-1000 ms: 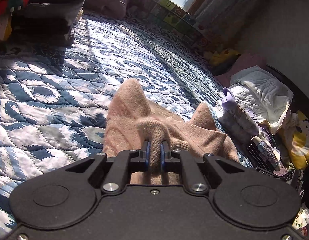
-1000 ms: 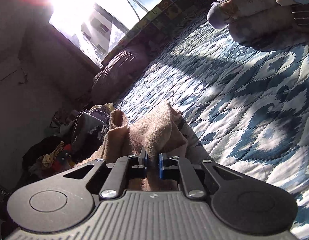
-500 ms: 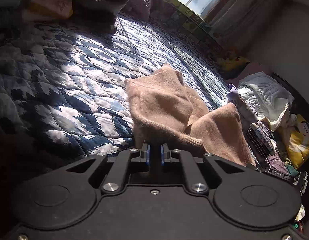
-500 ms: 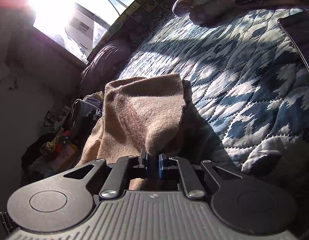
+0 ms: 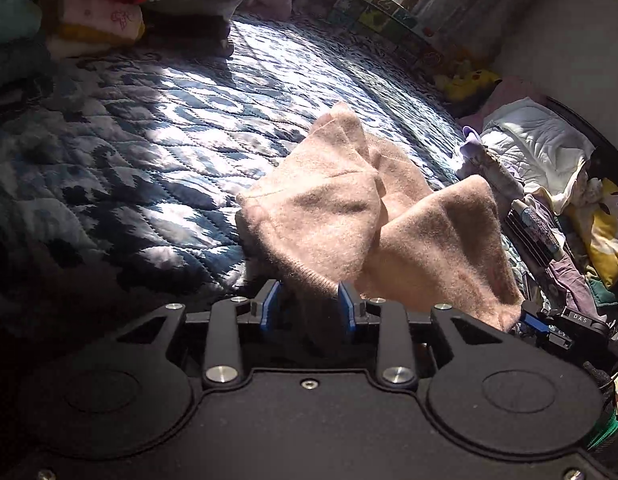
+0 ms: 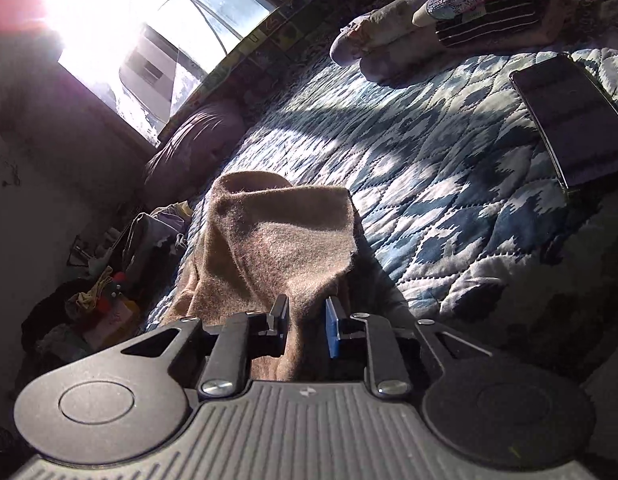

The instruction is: Fold clothes

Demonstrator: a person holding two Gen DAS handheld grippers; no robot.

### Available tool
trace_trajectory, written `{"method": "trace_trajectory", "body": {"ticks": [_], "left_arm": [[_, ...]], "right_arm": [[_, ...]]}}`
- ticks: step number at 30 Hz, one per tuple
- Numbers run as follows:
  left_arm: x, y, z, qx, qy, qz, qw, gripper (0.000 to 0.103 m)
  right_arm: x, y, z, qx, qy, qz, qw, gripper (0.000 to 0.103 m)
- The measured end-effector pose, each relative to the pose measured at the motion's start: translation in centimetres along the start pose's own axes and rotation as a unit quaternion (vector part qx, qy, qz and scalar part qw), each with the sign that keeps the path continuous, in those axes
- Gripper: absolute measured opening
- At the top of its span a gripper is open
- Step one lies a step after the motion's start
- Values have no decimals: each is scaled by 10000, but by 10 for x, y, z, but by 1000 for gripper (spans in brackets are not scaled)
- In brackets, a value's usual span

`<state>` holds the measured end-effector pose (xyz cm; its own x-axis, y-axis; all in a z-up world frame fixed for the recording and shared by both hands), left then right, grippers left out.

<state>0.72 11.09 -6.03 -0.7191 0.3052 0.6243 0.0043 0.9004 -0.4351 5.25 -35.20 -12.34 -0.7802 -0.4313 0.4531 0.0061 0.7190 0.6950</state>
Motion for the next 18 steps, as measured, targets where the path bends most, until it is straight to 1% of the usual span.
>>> {"method": "trace_trajectory", "body": {"ticks": [2, 4, 5, 8, 10, 12, 13, 16, 18], "left_arm": [[-5, -9, -20, -228, -172, 39, 9996, 46], [-17, -20, -41, -484, -252, 54, 9985, 51], [-26, -24, -49, -556, -250, 41, 9981, 52], [-54, -31, -73, -691, -189, 22, 9974, 52], [-73, -38, -88, -732, -137, 27, 9972, 52], [-92, -47, -102, -825, -94, 63, 9965, 55], [-104, -53, -110, -914, -71, 53, 9958, 56], [-132, -67, -130, -1173, -25, -35, 9931, 58], [-154, -76, -143, -1262, 67, -6, 9920, 59]], "right_arm": [[1, 13, -10, 302, -202, 1, 9993, 33], [0, 26, -20, 550, -332, -41, 9979, 39], [-2, 33, -25, 667, -355, -64, 9971, 43], [-12, 52, -37, 935, -351, -122, 9949, 51], [-22, 61, -45, 959, -304, -152, 9948, 53], [-35, 70, -54, 964, -257, -173, 9949, 59], [-42, 73, -58, 962, -232, -170, 9949, 63], [-65, 81, -75, 882, -125, -163, 9959, 67], [-82, 85, -87, 795, -46, -141, 9967, 69]]}}
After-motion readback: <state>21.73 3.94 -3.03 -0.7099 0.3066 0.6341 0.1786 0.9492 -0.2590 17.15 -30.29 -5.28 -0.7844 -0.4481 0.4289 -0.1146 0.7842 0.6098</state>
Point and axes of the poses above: each gripper's, at about its wrist camera, not at the fingertips, and x roughly against the way its jaws point, y to its left, z to its underside, the point moved 4 cm from there along -x, roughly the way its jaws point, and after that the axes turned 2 degrees about y, right-handed, at the moved point
